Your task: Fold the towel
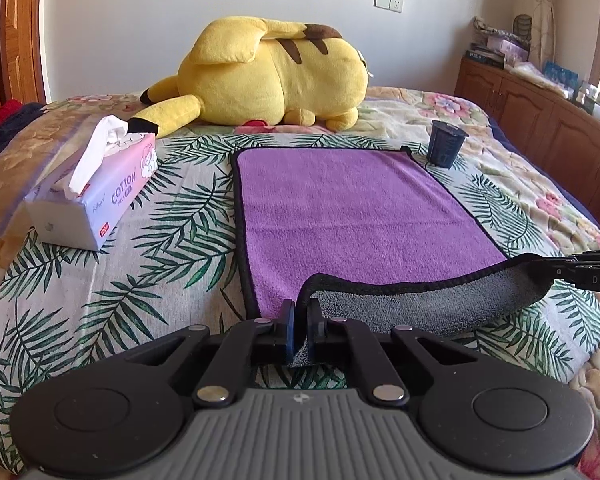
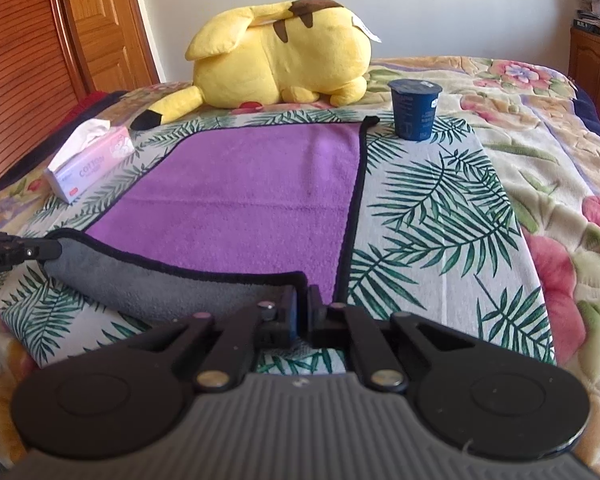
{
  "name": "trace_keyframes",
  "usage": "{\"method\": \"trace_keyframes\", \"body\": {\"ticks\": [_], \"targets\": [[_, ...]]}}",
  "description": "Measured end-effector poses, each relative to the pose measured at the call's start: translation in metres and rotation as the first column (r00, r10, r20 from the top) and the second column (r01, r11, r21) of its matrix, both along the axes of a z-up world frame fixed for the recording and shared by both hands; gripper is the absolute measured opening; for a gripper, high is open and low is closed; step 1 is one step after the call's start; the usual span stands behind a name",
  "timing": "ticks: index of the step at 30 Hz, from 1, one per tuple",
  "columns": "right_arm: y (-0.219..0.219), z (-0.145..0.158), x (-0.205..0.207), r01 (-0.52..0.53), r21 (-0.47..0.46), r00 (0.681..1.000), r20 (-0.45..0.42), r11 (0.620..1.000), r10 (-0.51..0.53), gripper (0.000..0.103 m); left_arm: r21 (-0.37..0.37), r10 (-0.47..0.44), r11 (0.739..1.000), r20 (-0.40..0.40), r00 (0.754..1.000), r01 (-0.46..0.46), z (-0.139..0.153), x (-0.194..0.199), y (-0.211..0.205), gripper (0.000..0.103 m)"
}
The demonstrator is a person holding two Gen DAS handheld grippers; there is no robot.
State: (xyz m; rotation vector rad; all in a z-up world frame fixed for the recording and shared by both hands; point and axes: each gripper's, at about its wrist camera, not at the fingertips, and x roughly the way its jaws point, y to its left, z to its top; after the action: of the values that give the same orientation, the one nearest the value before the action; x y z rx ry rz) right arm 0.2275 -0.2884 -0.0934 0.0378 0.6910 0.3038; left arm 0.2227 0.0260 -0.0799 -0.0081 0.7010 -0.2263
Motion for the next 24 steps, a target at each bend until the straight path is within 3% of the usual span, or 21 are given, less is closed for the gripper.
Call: {"method": "trace_keyframes", "body": {"ticks": [11,24], "targets": [[0.0,0.006,0.001,-0.013,0.012,1.0,0.027,1.0,0.012,0.005,0.0,-0.02,1.0,0.032,0.999,0.02,0.013,-0.002,-0.003,0.0],[0.001,0.026,0.004,-0.024,0.032,0.993,0.119,0.999,0.02,0.005,0.004,-0.019,1.0,0.066,0.998,0.019,0.022,0.006,-0.002,0.0]]}}
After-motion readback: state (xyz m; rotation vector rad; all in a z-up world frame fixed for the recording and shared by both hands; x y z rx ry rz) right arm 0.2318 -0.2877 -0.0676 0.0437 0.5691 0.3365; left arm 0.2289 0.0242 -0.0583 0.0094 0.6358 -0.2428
